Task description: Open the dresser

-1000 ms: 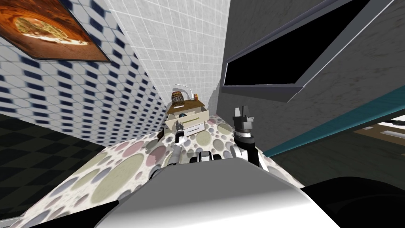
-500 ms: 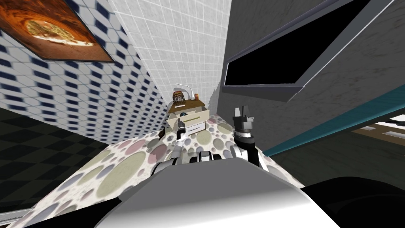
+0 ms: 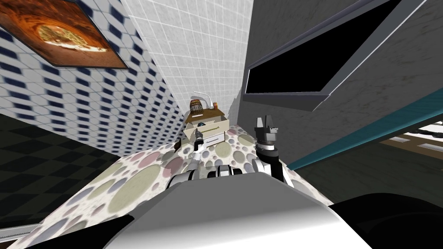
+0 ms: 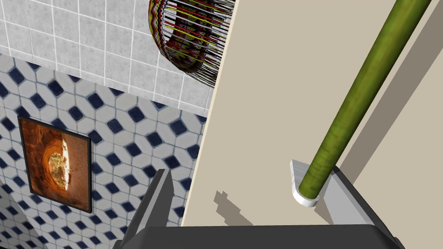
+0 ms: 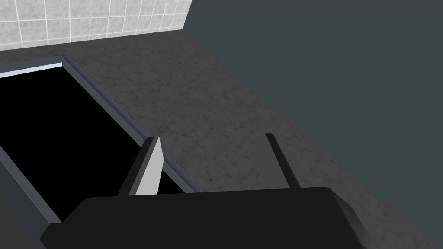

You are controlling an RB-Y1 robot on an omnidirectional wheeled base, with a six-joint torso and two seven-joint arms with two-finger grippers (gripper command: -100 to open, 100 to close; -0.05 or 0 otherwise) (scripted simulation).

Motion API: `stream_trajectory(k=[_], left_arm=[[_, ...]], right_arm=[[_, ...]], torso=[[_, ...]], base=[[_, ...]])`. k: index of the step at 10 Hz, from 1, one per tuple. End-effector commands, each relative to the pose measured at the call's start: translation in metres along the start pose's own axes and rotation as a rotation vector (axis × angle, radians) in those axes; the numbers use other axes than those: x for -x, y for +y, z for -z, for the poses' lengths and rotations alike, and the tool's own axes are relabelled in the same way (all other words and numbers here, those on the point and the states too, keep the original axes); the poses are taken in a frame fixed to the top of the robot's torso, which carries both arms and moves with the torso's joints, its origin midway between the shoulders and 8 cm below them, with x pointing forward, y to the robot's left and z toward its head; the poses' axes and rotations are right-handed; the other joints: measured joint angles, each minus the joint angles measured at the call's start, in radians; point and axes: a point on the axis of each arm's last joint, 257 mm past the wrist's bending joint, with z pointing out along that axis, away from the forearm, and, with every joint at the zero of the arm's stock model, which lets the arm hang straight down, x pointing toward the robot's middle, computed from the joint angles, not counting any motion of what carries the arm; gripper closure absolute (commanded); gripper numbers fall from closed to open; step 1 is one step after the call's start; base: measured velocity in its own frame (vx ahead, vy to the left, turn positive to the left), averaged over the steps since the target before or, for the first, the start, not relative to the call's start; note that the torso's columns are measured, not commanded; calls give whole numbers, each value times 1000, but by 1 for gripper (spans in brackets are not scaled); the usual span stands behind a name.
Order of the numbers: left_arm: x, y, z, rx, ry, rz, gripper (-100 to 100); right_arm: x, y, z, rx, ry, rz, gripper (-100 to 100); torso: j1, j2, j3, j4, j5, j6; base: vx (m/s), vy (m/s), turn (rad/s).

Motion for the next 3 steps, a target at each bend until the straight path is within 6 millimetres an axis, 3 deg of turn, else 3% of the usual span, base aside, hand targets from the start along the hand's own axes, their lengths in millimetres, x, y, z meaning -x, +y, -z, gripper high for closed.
stream_trajectory(k=[1,3], left_arm=[[0,0,0,1,0,0,0],[0,1,0,2,-1,0,0]], right_arm=[[0,0,0,0,0,0,0],[0,0,0,0,0,0,0]], torso=[[0,0,0,0,0,0],[1,0,0,-1,1,0]], base=[[0,0,0],[0,0,0]])
